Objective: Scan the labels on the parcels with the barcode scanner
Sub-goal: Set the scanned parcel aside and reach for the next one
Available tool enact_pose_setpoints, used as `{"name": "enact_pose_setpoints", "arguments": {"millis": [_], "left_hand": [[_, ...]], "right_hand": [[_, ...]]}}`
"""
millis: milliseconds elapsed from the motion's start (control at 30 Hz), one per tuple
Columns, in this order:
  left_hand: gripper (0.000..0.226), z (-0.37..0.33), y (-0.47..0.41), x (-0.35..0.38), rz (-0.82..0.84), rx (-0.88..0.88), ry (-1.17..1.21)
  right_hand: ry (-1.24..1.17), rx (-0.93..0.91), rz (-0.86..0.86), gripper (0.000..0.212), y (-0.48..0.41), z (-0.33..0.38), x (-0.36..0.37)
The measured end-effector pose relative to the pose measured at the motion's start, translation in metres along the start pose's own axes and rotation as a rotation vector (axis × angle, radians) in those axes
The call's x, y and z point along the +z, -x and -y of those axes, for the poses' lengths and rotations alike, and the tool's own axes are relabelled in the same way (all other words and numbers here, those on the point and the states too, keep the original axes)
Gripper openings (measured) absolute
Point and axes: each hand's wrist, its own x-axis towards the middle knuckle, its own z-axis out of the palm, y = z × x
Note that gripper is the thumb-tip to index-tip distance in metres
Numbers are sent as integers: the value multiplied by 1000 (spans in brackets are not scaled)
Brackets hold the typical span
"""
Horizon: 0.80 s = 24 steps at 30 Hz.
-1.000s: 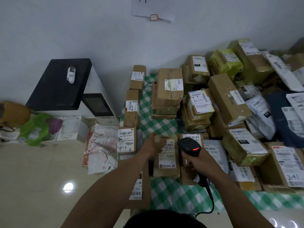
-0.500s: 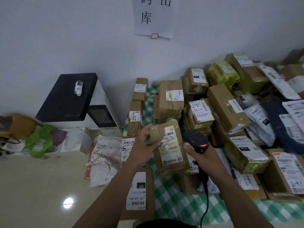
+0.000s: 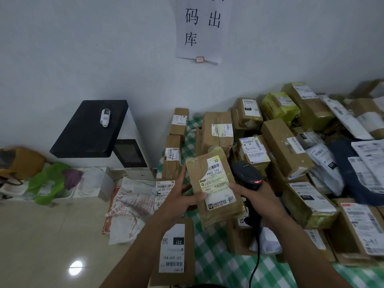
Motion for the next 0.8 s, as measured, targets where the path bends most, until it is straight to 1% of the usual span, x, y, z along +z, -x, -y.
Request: {"name": "enact_pose_setpoints", "arguments": {"millis": [100,200,267,367,467,567,667,800], "left_hand": [[116,-7,1,-2,-19,39,14],[106,-17,-2,-3,-75,80,-2],[103,-24,-7,-6,-128,114,-70],[107,-32,-17,-10,-238,171,-164],[113,-38,-29,-14,-312,189,-208],[109,-43,-37,-16,-379,221,-268],[108,-44,-43,-16,-428,243,-324],[110,-43,-46,-16,-440,256,-373]], "right_hand": [[33,-13,-1,63,-1,1,1],[72,-44,-33,43,1,5,4],[123,-57,-50,37,2,7,5],[209,-69,-35,34,4,12,6],[282,-69,34,32,5,17,8],[315,-65,93,29,6,22,14],[363,-64,133,24,8,25,22],[390,-65,122,24,8,28,29]]}}
